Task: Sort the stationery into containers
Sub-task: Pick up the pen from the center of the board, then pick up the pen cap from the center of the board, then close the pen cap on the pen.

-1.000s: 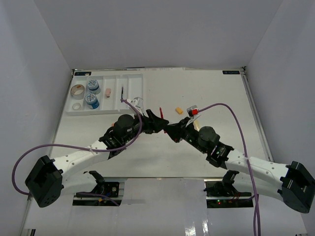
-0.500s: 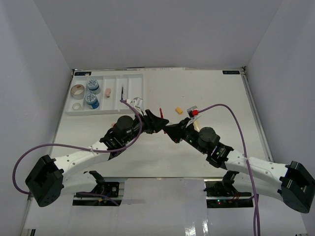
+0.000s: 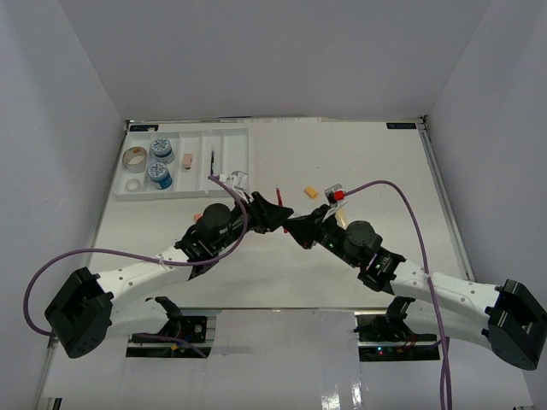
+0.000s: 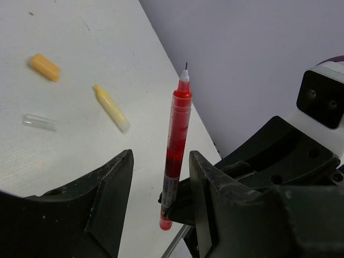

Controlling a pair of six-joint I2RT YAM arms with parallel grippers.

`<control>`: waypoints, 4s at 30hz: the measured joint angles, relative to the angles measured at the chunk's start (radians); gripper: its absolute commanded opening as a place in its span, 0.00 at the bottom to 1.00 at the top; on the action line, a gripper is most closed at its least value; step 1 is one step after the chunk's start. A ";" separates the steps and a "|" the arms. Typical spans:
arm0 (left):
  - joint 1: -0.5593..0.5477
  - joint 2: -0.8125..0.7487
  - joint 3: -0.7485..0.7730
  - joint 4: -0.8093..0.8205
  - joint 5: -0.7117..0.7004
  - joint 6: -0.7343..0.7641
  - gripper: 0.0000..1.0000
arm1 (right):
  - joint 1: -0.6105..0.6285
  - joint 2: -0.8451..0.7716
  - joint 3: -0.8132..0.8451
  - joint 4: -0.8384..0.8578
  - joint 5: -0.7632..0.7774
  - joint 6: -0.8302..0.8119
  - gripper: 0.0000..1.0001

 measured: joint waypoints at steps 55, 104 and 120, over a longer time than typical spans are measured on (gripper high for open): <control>0.343 -0.141 0.235 -0.753 0.077 0.679 0.00 | -0.297 0.637 0.662 -0.786 -0.113 -0.557 0.84; 0.345 -0.255 0.158 -0.664 0.183 0.681 0.00 | -0.257 0.915 0.947 -1.126 -0.076 -0.671 0.08; 0.345 -0.158 0.223 -0.325 0.433 0.584 0.00 | -0.200 0.219 0.706 -0.535 -0.047 -0.383 0.08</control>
